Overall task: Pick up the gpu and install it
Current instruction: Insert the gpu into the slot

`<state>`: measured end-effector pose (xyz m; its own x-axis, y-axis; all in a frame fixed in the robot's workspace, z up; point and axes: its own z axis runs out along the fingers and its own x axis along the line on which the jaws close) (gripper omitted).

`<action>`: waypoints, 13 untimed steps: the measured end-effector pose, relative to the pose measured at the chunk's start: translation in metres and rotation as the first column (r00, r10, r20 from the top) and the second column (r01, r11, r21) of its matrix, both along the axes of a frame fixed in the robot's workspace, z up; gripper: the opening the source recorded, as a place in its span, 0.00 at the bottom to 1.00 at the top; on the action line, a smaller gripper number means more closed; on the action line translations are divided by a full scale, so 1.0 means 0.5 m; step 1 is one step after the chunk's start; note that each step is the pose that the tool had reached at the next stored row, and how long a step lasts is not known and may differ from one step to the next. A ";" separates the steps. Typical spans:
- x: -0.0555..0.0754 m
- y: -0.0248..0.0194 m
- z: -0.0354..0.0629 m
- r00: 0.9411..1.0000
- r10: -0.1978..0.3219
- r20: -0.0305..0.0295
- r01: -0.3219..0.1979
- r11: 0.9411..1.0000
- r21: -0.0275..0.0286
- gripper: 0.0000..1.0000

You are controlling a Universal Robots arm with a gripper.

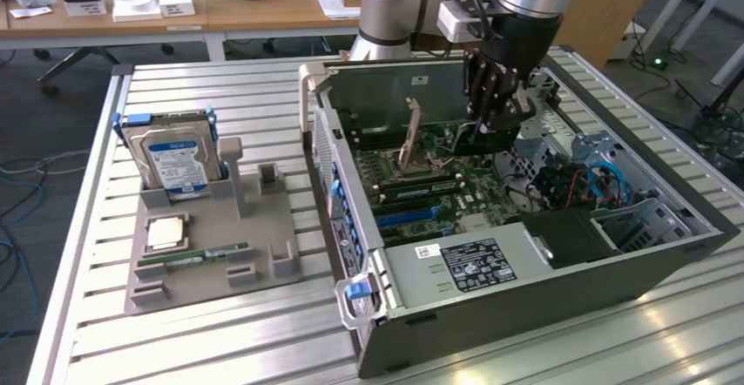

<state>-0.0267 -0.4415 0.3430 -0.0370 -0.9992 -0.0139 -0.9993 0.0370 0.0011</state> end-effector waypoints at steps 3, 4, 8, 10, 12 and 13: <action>0.000 -0.0001 -0.001 1.000 0.000 0.000 0.000 1.000 0.000 0.26; 0.000 -0.0002 -0.003 1.000 0.000 0.000 0.000 1.000 0.000 0.26; 0.000 -0.0001 -0.017 1.000 0.000 0.000 0.000 1.000 0.000 0.26; 0.000 0.0000 -0.025 1.000 0.000 0.000 0.000 1.000 0.000 0.26; 0.000 -0.0001 -0.031 1.000 0.000 0.000 0.000 1.000 0.000 0.26; -0.001 -0.0001 -0.034 1.000 0.000 0.000 0.000 1.000 0.000 0.26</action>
<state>-0.0269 -0.4415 0.3263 -0.0369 -0.9992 -0.0140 -0.9993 0.0369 0.0011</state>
